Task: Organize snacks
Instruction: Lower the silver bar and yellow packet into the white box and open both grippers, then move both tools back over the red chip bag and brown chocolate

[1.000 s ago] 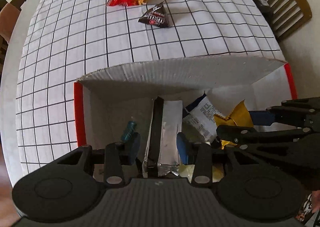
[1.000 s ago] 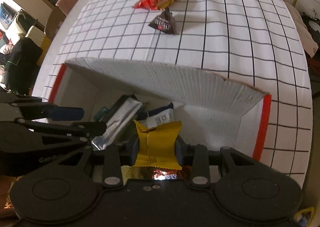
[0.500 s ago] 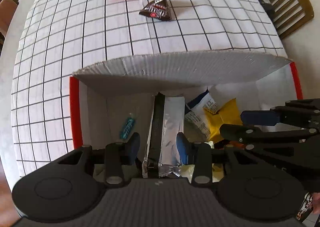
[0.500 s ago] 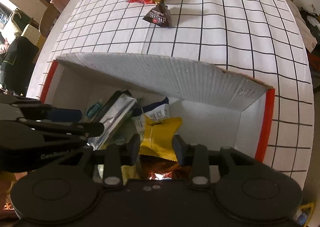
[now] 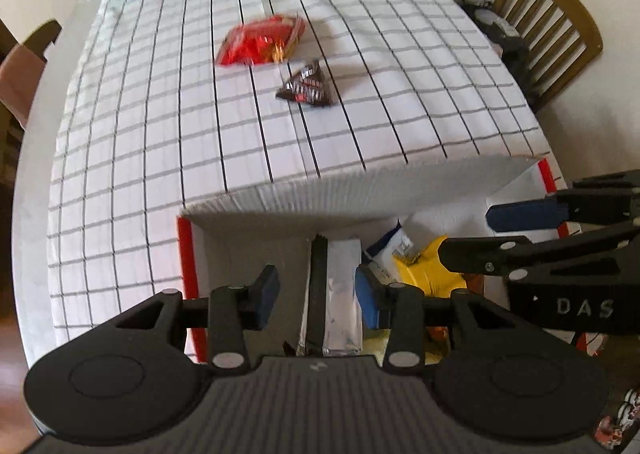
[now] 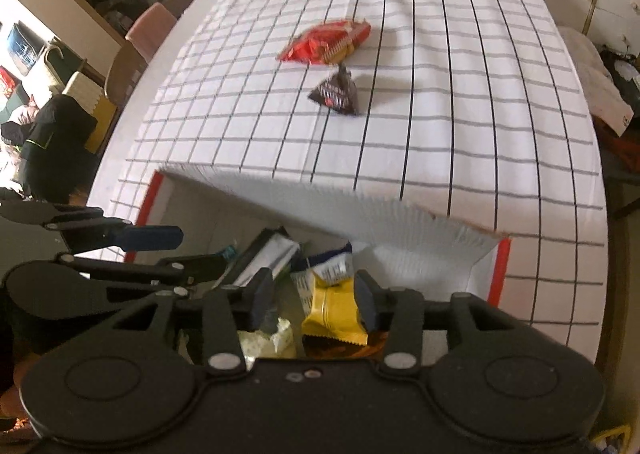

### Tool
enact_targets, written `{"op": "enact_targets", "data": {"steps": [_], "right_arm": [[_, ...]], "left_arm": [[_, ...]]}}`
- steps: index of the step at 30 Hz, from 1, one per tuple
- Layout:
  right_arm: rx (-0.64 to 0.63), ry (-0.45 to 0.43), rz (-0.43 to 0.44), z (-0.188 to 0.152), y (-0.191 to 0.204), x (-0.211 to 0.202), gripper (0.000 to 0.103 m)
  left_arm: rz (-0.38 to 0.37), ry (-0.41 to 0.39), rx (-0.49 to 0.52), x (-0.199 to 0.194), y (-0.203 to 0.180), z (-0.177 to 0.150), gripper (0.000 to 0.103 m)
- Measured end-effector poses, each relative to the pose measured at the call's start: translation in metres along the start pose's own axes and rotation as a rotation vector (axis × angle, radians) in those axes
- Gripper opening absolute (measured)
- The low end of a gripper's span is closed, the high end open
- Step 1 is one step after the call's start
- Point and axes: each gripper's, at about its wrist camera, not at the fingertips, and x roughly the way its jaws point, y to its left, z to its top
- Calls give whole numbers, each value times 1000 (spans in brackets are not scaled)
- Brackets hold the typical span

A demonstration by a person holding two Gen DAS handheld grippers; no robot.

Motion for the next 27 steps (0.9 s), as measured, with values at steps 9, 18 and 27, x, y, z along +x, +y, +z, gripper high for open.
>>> {"op": "enact_targets", "data": {"steps": [9, 18, 27], "right_arm": [[-27, -85, -3, 23, 1, -25, 69], [-46, -154, -2, 58, -2, -41, 83], [-24, -191, -12, 104, -10, -35, 96]], "left_arm": [[29, -85, 4, -19, 10, 15, 54], [54, -161, -3, -29, 29, 41, 73], [59, -242, 17, -21, 40, 71, 79]]}}
